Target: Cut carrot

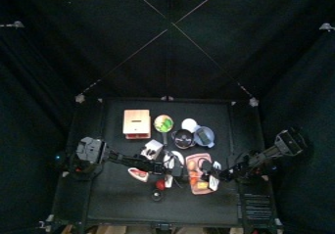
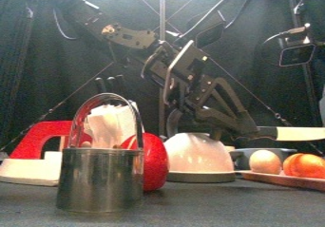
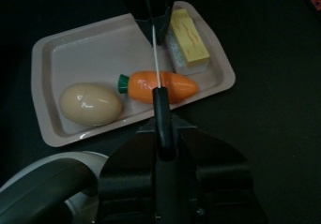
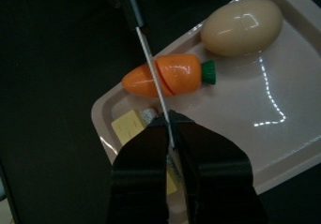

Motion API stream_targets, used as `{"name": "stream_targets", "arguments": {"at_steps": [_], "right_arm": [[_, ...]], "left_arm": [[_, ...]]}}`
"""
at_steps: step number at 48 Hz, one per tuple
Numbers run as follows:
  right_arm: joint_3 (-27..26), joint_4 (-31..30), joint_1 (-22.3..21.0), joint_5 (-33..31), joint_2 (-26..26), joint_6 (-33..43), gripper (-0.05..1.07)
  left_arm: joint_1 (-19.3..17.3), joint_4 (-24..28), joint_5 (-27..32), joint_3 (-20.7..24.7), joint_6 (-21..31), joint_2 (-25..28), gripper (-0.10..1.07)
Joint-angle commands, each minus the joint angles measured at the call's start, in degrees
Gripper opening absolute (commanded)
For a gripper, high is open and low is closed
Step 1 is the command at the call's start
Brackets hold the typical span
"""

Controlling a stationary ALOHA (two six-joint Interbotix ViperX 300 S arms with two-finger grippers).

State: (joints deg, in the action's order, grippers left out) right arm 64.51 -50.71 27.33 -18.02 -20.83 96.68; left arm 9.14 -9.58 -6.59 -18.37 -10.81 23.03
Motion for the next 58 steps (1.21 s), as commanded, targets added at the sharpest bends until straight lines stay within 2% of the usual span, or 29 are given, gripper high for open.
{"name": "stream_targets", "arguments": {"at_steps": [1,58], "right_arm": [[-0.62,0.09,-0.09,0.35,0.7,0.18,0.43],[-0.7,0.53,-0.97,1.49,4.92,0.26,0.43]], "left_arm": [[0.62,-0.18,0.88,-0.7,0.35,-0.7,0.31],[0.7,-0.35,0.97,-0.53,0.35,1.23,0.31]]}}
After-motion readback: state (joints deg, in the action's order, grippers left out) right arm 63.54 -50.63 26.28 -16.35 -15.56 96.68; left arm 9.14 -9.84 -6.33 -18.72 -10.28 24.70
